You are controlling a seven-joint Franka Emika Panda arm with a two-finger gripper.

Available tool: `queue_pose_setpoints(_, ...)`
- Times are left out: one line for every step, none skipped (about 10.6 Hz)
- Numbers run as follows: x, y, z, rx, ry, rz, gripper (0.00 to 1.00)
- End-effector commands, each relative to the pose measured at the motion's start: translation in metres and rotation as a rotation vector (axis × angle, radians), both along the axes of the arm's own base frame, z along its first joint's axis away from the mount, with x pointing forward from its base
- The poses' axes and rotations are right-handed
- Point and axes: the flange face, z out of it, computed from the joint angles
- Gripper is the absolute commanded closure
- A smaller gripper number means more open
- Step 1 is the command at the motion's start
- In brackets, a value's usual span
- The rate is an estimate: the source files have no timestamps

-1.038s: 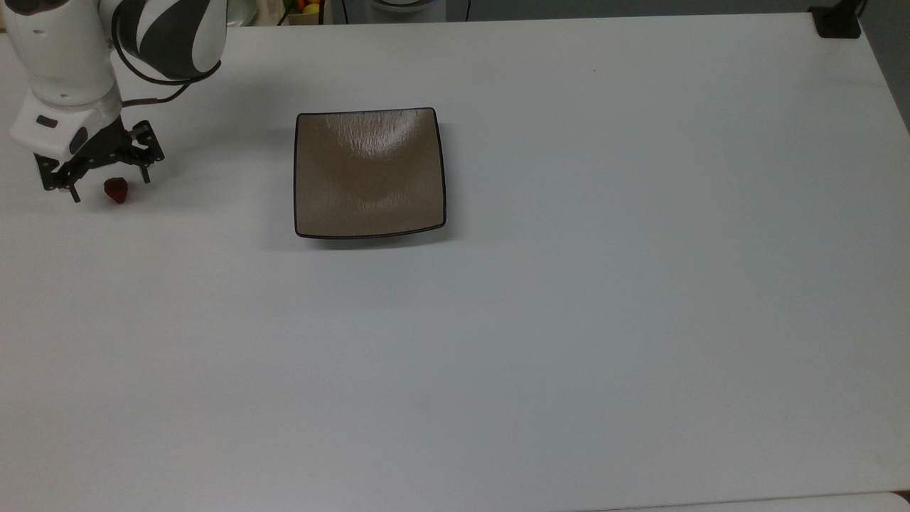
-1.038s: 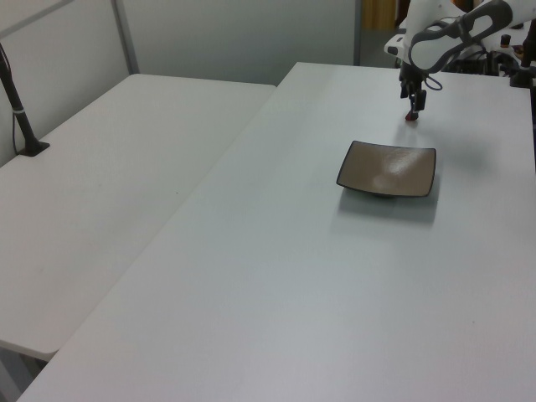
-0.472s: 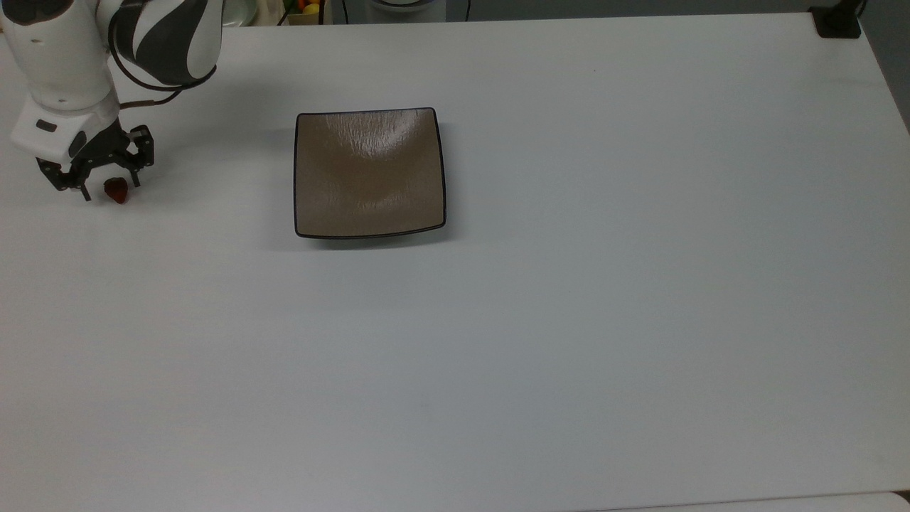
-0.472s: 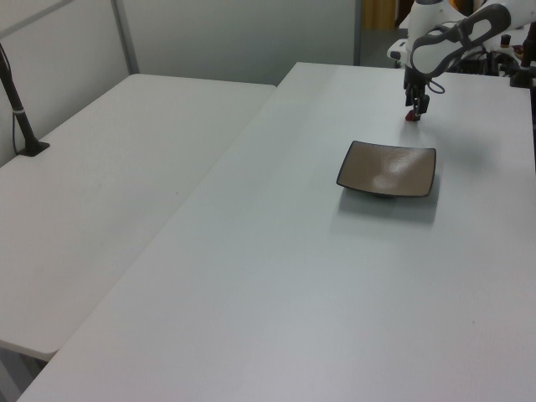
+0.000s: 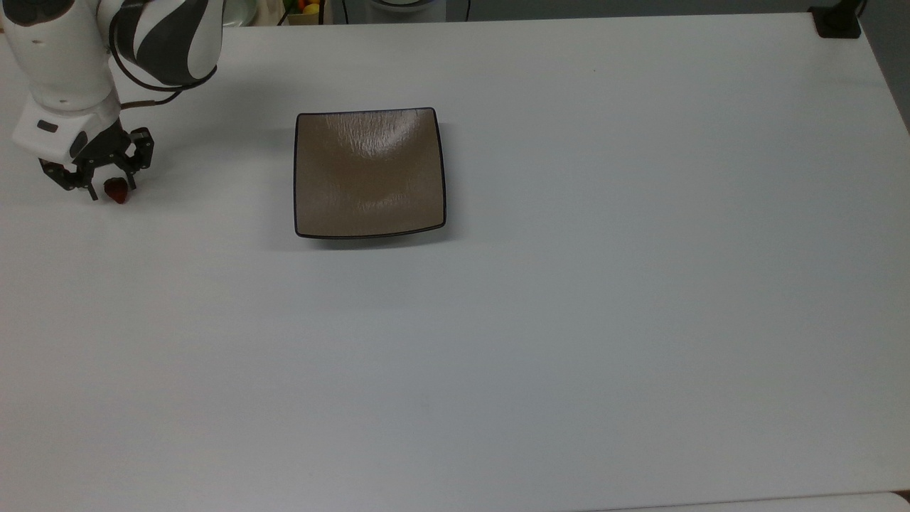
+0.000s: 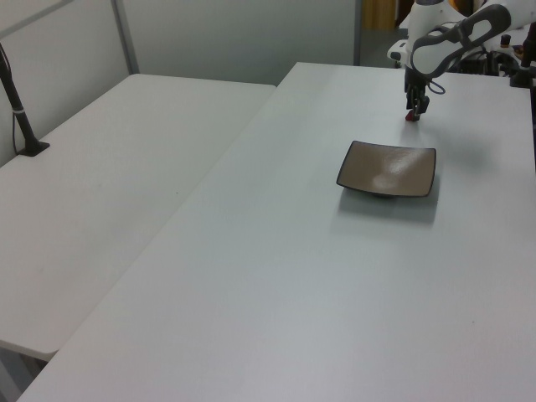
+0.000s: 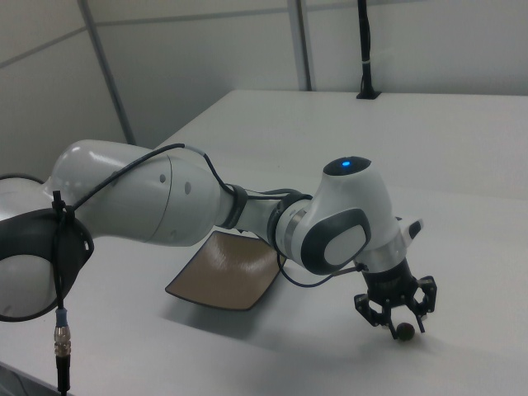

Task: Strawberries on a ceramic plate
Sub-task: 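Lift the held strawberry and carry it toward the brown plate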

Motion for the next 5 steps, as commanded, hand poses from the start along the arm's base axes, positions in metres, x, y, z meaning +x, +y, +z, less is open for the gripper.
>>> queue_pose_setpoints(-0.004,0.001,-0.003,-0.016,0.001,0.023,0.71)
queue_pose_setpoints(-0.004,0.002,-0.002,-0.015,0.003,0.022,0.81)
queue_pose_setpoints(-0.003,0.006,-0.001,-0.012,0.004,0.018,0.91)
queue_pose_setpoints(-0.003,0.006,0.004,-0.012,-0.005,-0.002,0.95)
queue_pose_setpoints(-0.002,0.009,0.01,-0.01,-0.023,-0.041,0.96)
